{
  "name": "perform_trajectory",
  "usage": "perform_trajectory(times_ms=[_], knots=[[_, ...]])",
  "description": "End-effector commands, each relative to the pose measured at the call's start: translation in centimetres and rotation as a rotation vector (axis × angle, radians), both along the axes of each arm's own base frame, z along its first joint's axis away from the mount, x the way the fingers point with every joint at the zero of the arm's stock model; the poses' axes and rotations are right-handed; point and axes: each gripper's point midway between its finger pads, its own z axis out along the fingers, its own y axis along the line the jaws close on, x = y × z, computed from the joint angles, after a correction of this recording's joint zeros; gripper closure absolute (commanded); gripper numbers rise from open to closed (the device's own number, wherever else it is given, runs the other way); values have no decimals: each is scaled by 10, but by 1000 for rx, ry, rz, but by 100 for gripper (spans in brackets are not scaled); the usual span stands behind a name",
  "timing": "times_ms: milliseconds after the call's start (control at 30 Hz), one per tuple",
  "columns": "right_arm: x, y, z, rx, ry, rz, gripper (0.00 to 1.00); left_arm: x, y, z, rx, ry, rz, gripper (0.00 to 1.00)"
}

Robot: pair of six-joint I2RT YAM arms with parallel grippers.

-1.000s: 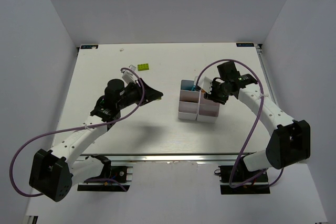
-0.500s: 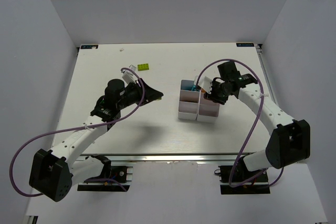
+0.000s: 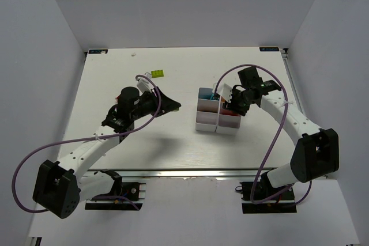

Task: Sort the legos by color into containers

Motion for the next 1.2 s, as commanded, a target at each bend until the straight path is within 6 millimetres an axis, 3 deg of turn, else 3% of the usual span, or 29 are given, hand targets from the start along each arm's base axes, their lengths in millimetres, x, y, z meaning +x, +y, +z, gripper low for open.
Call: perform_trajectory(times_ms=[0,133,267,467,533,700,767,900,1167], knots=[[6,4,9,25,-25,5,49,2,-5,19,-21,-54,-14,84],[8,5,13,32,-34,-2,49,1,-7,18,-18,-50,-17,84],[13,13,40,106,-87,-21,49,0,-13,16,-11,-40,-28,84],[25,29,88,287,-172,-59,26,1,-30,19,-29,-18,-46,84],[25,31,93,324,-175,-76,11,1,-36,17,-37,15,-42,84],[36,29,114,455,-185,-190,10,13,-46,12,-30,202,44,85],[43,23,126,508,-192,-233,10,19,-55,19,-43,260,82,84],[49,19,140,603,-167,-290,11,20,-62,7,-30,396,165,85],[46,18,148,691,-140,-336,11,11,-86,-3,-50,530,203,85]])
